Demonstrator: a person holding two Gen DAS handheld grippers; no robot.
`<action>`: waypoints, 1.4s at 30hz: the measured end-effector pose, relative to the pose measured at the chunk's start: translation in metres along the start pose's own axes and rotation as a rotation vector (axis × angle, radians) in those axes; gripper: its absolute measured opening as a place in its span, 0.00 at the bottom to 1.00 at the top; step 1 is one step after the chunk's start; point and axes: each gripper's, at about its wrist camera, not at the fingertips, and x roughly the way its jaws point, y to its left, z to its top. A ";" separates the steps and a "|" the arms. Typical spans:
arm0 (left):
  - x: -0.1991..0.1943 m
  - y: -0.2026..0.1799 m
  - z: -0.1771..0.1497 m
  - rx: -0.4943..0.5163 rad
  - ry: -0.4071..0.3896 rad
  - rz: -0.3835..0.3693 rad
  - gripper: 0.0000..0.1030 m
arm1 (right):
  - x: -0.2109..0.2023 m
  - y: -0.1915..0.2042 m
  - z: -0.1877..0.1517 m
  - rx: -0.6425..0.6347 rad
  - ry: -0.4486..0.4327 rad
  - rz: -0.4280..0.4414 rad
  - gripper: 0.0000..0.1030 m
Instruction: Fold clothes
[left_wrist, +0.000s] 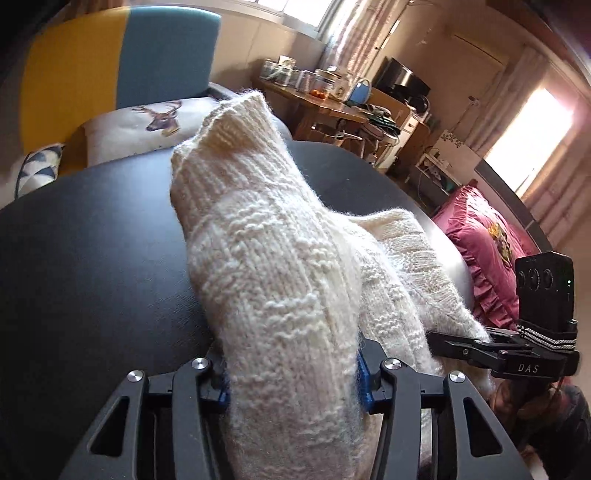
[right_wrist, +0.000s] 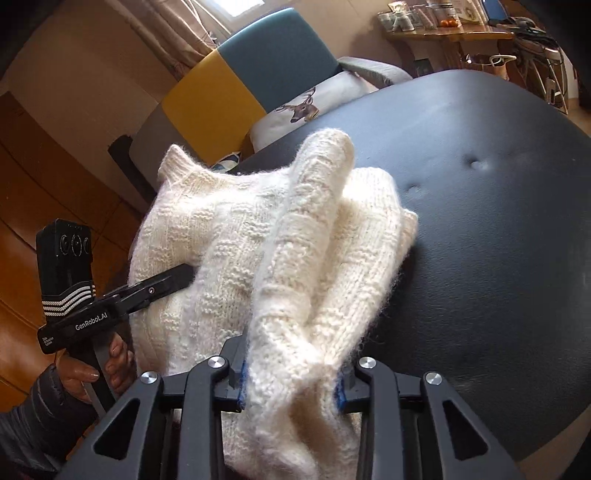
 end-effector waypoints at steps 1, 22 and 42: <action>0.007 -0.011 0.007 0.030 0.006 -0.009 0.48 | -0.007 -0.006 0.002 0.008 -0.015 -0.010 0.30; 0.192 -0.114 0.128 0.212 0.233 -0.131 0.73 | -0.106 -0.213 0.024 0.382 -0.257 -0.214 0.31; 0.152 -0.149 0.112 0.379 0.126 -0.129 0.72 | -0.086 -0.176 0.104 -0.179 -0.077 -0.476 0.27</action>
